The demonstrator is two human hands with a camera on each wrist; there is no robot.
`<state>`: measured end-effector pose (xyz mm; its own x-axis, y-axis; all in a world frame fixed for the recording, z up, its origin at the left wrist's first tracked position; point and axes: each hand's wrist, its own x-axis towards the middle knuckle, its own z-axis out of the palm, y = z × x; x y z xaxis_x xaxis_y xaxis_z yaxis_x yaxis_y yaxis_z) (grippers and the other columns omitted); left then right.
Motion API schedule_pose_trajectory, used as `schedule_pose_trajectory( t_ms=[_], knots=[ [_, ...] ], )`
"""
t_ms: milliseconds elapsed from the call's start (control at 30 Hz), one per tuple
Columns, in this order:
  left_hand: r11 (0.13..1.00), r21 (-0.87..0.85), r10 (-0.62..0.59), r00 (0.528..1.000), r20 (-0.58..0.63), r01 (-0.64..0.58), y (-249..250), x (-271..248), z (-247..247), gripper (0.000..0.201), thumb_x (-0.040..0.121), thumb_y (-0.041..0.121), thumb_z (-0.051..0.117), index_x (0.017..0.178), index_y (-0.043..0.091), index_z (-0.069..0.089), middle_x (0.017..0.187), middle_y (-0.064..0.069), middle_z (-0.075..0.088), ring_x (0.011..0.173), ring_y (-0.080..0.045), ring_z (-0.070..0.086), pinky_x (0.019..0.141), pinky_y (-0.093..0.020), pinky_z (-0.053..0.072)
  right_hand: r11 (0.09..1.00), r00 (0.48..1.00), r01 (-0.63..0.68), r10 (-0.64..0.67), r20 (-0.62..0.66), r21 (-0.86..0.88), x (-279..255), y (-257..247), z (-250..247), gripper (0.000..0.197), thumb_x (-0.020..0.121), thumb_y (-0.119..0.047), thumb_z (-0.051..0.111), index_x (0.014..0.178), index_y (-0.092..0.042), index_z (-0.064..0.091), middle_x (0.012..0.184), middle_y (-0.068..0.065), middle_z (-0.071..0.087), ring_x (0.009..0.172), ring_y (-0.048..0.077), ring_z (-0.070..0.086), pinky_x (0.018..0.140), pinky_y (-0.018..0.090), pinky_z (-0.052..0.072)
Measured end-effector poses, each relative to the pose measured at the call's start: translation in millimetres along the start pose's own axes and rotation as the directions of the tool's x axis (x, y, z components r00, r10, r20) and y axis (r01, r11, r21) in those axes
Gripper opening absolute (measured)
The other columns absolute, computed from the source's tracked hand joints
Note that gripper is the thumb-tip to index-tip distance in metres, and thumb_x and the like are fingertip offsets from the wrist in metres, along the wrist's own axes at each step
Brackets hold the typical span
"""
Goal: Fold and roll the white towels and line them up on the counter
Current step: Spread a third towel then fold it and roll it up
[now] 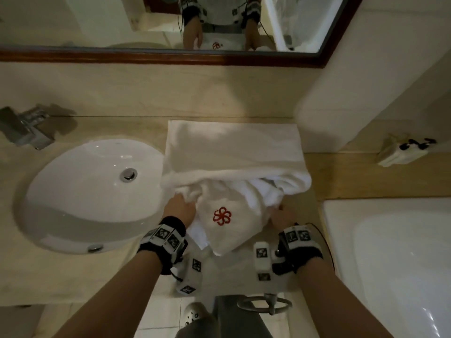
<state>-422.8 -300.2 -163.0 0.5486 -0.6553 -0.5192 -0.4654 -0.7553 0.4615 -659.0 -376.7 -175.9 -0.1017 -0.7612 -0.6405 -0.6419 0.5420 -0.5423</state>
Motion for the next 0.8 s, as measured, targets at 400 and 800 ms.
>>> schedule_pose_trajectory(
  t_ms=[400,800],
  knots=[
    [0.598,-0.654,-0.168,0.871,0.462,0.463,-46.1,-58.0,-22.6,0.020,0.087,0.014,0.052,0.068,0.011,0.048,0.063,-0.009,0.044,0.057,-0.023,0.044,0.055,-0.028,0.040,0.848,0.922,-0.141,-0.076,0.381,0.511,-75.7,7.9,-27.3,0.036,0.100,-0.019,0.039,0.131,-0.004,0.047,0.083,0.008,0.070,0.070,0.023,0.067,0.048,0.022,0.053],
    [0.949,0.185,0.275,0.957,-0.092,-0.254,-14.6,-19.0,-27.7,0.052,0.093,0.028,0.048,0.141,0.015,0.034,0.144,-0.008,0.035,0.132,-0.029,0.033,0.107,-0.040,0.033,0.897,0.935,-0.284,0.180,0.306,0.339,-78.2,48.3,-29.3,0.037,0.083,-0.033,0.065,0.101,-0.001,0.065,0.081,0.023,0.070,0.071,0.035,0.068,0.065,0.043,0.059]
  ],
)
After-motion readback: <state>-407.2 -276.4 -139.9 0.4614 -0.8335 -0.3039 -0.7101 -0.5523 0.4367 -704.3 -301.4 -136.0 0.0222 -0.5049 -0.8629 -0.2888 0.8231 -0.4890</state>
